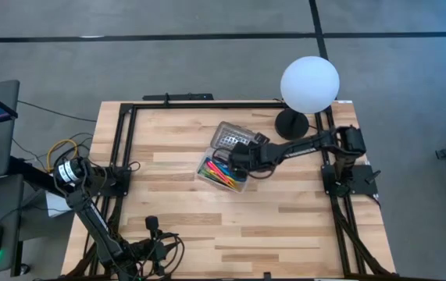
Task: Pick & place school supplies into a supply box
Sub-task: Close the gray supply box
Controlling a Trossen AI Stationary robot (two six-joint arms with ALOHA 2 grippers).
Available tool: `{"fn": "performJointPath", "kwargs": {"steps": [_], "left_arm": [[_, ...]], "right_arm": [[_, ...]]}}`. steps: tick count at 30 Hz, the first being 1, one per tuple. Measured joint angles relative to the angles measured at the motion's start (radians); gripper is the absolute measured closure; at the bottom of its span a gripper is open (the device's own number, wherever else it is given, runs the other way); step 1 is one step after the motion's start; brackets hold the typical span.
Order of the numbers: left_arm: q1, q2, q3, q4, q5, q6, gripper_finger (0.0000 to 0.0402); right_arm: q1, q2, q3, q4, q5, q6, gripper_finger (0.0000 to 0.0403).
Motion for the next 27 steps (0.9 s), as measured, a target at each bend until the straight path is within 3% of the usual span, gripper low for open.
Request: {"fn": "performJointPath", "kwargs": {"steps": [10, 17, 27], "left_arm": [[0.0, 0.0, 0.0, 0.0, -0.001, 0.008, 0.029], [0.0, 0.0, 0.0, 0.0, -0.001, 0.001, 0.029], [0.004, 0.0, 0.0, -0.002, -0.009, -0.001, 0.029]], "right_arm": [[-0.083, 0.0, -0.021, 0.012, -0.209, -0.031, 0.0305], [-0.041, 0.0, -0.021, 0.012, -0.315, -0.079, 0.0305], [0.061, 0.0, -0.021, 0.007, -0.372, -0.11, 0.0305]]}}
